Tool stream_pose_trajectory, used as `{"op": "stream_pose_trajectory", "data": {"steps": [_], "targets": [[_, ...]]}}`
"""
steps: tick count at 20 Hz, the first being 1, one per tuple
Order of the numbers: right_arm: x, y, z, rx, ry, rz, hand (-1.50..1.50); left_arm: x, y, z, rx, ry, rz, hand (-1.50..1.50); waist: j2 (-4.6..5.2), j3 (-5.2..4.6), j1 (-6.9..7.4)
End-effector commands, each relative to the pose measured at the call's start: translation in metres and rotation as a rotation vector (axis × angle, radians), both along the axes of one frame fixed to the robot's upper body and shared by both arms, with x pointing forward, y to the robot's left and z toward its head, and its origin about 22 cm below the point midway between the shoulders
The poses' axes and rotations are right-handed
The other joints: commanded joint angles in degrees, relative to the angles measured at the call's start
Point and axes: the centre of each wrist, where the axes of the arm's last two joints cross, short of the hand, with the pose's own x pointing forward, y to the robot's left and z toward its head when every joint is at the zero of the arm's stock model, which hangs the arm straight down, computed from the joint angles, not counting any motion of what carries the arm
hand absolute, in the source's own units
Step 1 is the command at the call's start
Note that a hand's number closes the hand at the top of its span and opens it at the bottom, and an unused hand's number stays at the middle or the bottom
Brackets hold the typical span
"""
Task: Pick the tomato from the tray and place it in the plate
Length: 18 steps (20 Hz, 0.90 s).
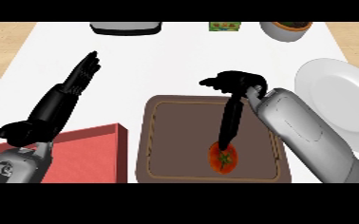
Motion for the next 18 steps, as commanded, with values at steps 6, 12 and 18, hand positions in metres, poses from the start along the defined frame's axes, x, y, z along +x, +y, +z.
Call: {"op": "stream_pose_trajectory", "data": {"steps": [6,12,18], "targets": [[0.023,-0.002,0.027,-0.2,0.087,-0.046,-1.5,0.006,0.008,0.005,0.009,0.005,0.012,0.0,-0.03,0.02,-0.16],[0.04,-0.002,0.012,-0.154,0.145,-0.034,-1.5,0.005,-0.013,0.012,-0.007,0.012,0.007,0.0,0.17,0.07,0.36],[0.019,-0.011,-0.025,-0.194,0.201,0.045,-1.5,-0.007,-0.012,-0.002,0.005,0.005,0.004,0.0,-0.05,0.07,-0.36]]}}
